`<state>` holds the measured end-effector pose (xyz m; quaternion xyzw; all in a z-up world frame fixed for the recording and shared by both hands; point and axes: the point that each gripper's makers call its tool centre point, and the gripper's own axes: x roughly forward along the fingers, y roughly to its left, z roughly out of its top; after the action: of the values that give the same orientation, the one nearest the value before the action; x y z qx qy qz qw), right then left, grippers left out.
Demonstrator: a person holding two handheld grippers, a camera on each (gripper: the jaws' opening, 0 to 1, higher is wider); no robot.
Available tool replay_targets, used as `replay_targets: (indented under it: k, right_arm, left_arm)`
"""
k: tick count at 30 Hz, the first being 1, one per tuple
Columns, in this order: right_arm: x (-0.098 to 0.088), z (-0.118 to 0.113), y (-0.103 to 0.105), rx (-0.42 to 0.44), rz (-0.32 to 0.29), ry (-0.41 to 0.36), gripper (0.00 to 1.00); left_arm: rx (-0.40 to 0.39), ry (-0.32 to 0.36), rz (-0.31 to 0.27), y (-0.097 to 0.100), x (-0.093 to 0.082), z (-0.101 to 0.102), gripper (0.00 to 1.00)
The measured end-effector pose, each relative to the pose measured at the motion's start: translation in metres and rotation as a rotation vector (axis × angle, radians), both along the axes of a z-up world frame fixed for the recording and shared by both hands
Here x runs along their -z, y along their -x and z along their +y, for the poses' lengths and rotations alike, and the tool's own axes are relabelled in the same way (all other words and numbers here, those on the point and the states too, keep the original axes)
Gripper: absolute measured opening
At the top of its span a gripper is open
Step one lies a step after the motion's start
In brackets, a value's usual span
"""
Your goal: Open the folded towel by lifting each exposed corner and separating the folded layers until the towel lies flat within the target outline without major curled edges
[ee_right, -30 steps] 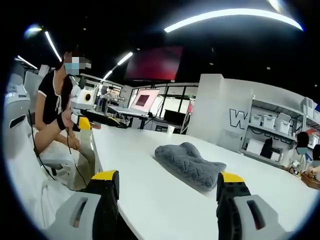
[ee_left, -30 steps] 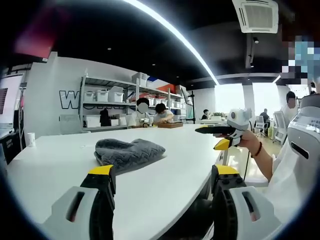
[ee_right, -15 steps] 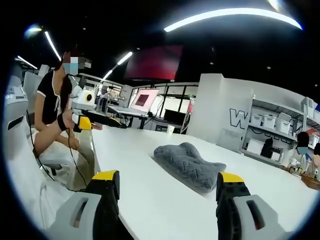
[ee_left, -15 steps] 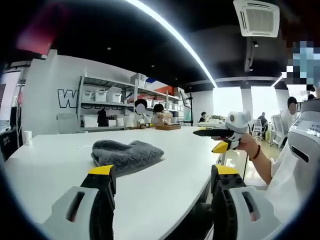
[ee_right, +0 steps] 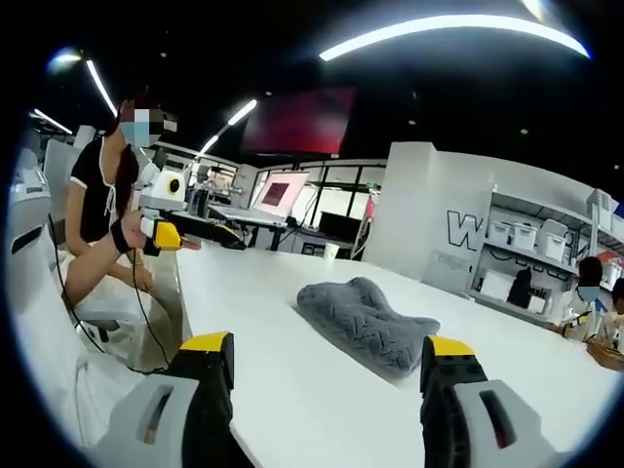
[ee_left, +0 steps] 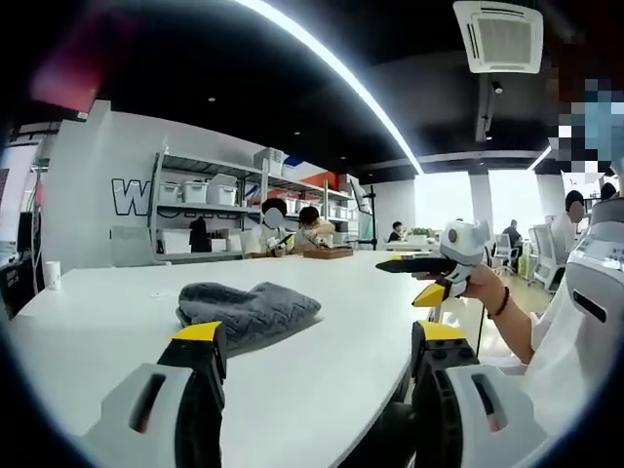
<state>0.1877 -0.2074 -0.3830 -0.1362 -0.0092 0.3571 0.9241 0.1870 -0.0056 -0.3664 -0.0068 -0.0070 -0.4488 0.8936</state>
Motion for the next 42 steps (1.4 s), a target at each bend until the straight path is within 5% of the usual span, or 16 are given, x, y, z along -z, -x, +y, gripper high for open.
replay_targets:
  k: [42]
  right_arm:
    - [-0.005,-0.003,-0.014,0.011,0.007,-0.021,0.74]
  left_arm:
    - [0.031,0.005,0.027,-0.015,0.002,-0.020,0.76]
